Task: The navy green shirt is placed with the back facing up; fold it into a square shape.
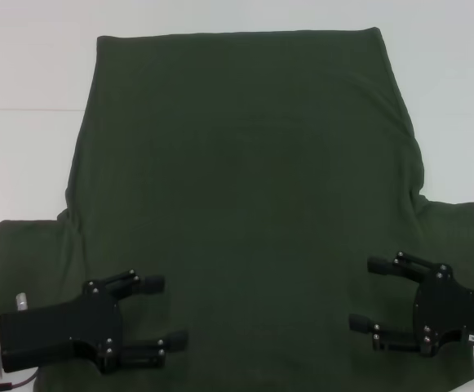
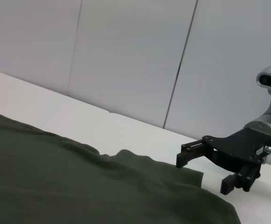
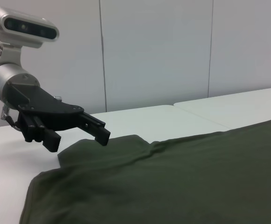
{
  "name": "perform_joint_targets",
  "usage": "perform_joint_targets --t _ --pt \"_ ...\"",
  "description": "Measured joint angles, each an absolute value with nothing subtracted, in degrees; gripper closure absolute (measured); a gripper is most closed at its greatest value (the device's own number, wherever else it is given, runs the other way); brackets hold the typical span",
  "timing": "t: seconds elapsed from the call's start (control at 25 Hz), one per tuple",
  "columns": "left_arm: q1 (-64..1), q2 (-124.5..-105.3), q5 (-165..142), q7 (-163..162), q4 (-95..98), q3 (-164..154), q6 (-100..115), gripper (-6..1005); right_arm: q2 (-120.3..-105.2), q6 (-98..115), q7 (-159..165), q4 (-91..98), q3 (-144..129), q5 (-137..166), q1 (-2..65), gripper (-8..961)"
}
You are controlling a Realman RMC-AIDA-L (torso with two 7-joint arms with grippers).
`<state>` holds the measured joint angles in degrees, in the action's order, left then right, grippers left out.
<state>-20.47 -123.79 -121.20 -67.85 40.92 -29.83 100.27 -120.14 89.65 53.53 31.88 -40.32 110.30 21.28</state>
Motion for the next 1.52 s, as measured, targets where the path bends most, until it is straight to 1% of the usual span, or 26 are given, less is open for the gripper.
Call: perform_joint_targets --t 0.56,0.68,0.72,0.76,0.84,0.88,1.0,1.36,1.4,1.44,1.48,1.52 --pt "-20.3 -123.75 -121.4 -70.0 40.7 -28.3 100.9 66 -120.14 89.6 53.5 31.9 -40.4 110.3 21.3 38" --pt "-20.5 -123.13 -121.3 -78.0 40.9 -25.4 102.1 66 -120.14 89.6 53.5 31.8 -40.2 110.3 21.2 39" --pt "-20.7 -122.70 -121.3 -81.0 41.0 -24.2 102.5 66 -120.13 89.6 53.5 31.6 -40.1 110.3 21.2 39" --pt "-21.0 -121.65 -121.5 -86.6 41.1 -22.7 103.8 66 -120.12 89.6 53.5 31.4 -40.1 110.3 21.2 39" --pt "-21.3 -120.40 -121.7 -92.3 41.2 -21.6 105.3 66 -120.08 89.6 53.5 31.2 -40.0 110.3 21.3 39" --pt "-21.5 -119.48 -121.8 -96.3 41.4 -20.8 106.4 66 -120.04 89.6 53.5 31.1 -40.0 110.3 21.3 39" --pt "-21.8 -117.83 -122.9 -107.2 43.1 -17.6 106.9 67 -120.04 89.6 53.5 31.1 -39.9 110.3 21.3 39" --pt "-23.6 -114.31 -135.8 -130.1 49.7 -11.5 102.3 67 -120.02 89.8 54.1 31.1 -40.2 110.3 21.2 39" --pt "-24.1 -113.67 -139.1 -133.8 50.3 -10.8 101.3 67 -120.02 89.8 54.1 31.1 -40.2 110.3 21.2 39" --pt "-24.3 -113.55 -139.9 -134.6 50.4 -10.5 101.1 67 -120.06 89.9 54.1 31.1 -40.3 110.3 21.2 39" --pt "-25.0 -113.04 -143.4 -138.6 50.7 -9.5 100.3 67 -120.08 90.0 54.1 31.1 -40.3 110.3 21.2 39" --pt "-25.0 -113.04 -143.4 -138.6 50.7 -9.5 100.3 67 -120.11 90.1 54.1 31.0 -40.4 110.3 21.2 38"
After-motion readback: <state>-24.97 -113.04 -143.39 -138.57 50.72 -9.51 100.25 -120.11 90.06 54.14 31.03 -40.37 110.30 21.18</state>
